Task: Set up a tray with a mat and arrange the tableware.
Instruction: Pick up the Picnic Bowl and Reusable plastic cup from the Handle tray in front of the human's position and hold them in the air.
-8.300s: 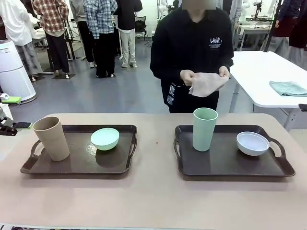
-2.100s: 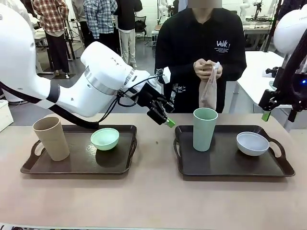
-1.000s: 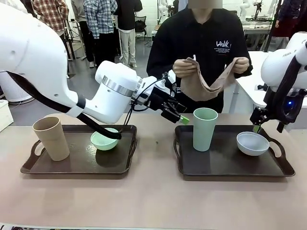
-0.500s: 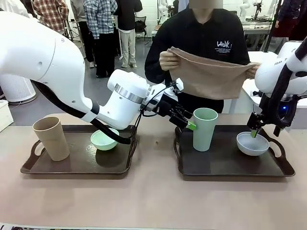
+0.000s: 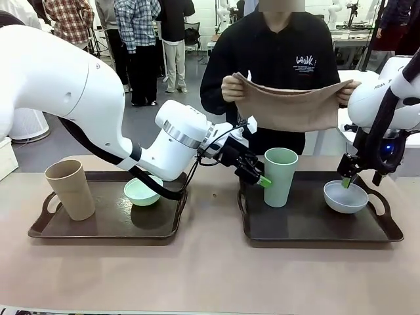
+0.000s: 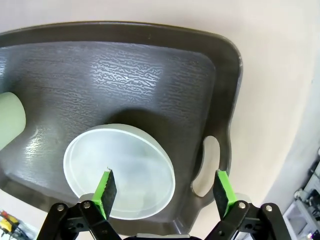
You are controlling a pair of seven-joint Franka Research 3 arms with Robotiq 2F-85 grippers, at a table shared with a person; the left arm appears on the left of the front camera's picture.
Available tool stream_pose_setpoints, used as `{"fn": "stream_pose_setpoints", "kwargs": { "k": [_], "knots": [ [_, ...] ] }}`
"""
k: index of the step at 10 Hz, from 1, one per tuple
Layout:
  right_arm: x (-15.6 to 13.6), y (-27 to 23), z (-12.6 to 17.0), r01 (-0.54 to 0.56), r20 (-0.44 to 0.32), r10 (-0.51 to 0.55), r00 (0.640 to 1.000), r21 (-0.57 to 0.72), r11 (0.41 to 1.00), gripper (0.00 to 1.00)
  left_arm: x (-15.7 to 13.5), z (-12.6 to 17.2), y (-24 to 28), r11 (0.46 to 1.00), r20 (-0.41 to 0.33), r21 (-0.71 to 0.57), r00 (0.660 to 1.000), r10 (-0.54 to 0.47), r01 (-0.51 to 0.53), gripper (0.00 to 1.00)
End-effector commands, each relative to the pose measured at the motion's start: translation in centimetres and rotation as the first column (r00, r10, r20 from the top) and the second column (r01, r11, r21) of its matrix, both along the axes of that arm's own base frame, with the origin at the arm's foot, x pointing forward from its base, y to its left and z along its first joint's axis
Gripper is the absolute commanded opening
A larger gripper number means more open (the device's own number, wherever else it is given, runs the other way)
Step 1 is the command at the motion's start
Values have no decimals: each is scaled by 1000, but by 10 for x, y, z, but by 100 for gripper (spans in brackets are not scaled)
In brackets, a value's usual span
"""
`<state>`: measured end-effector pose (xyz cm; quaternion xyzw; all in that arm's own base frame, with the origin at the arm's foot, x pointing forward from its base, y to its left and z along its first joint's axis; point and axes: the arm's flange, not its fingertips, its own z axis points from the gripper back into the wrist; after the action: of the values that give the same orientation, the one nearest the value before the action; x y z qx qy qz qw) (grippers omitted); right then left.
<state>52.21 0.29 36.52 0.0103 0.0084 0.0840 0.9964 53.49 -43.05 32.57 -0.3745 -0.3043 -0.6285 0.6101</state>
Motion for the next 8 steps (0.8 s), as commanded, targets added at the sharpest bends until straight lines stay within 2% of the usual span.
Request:
{"fn": "stream_pose_setpoints", "kwargs": {
  "k": [1, 4, 8],
  "knots": [
    [5, 3, -16, -32, -23, 33, 999, 31, 999, 100, 3, -2, -8, 999, 32, -36, 999, -22, 23, 100],
    [2, -1, -33, -25, -69, 28, 997, 48, 999, 100, 0, -8, -18, 998, 54, -56, 998, -40, 43, 100],
    [3, -1, -43, -35, -70, 40, 997, 63, 997, 100, 1, -19, -35, 994, 90, -77, 994, -68, 75, 100]
  ]
}}
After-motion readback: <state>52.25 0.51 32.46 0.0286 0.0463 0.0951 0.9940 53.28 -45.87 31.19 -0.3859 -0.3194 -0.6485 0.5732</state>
